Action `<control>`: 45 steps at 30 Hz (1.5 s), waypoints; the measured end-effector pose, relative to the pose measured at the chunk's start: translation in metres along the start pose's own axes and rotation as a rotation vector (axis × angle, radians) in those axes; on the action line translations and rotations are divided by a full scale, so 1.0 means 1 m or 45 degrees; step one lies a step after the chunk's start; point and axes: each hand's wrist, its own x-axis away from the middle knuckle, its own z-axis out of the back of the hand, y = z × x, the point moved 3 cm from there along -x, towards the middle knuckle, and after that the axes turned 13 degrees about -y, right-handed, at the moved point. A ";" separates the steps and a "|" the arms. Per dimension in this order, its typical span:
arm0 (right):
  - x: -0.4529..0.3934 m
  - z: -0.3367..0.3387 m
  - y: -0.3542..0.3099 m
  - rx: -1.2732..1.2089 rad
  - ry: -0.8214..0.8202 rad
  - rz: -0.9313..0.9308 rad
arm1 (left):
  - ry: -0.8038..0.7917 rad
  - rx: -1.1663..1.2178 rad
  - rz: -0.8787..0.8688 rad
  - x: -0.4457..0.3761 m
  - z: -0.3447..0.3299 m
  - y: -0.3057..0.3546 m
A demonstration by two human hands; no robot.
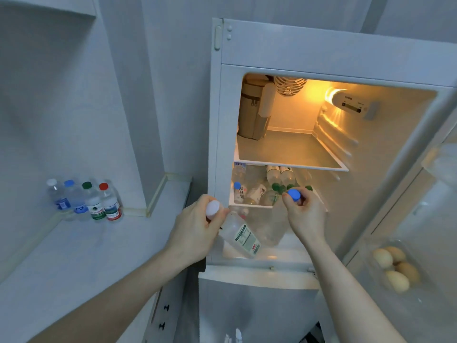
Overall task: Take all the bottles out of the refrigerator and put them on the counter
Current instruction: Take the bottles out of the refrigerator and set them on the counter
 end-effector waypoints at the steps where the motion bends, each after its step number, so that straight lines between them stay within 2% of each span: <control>1: 0.007 -0.005 -0.006 0.018 -0.073 0.001 | -0.005 -0.031 0.019 0.008 0.005 -0.007; 8: 0.043 -0.057 -0.044 0.025 -0.518 0.157 | 0.016 -0.301 0.175 0.048 0.035 -0.046; 14: 0.055 -0.112 -0.063 0.040 -0.807 0.306 | 0.040 -0.377 0.486 0.076 0.059 -0.088; 19: 0.061 -0.158 -0.073 0.044 -0.982 0.394 | 0.068 -0.417 0.657 0.100 0.076 -0.124; 28: 0.051 -0.232 -0.095 0.075 -1.175 0.408 | 0.016 -0.510 0.861 0.098 0.109 -0.186; 38: 0.002 -0.351 -0.094 0.225 -1.276 0.344 | -0.140 -0.534 0.956 0.017 0.136 -0.283; 45: -0.041 -0.430 -0.085 0.314 -1.313 0.218 | -0.236 -0.568 0.986 -0.051 0.147 -0.347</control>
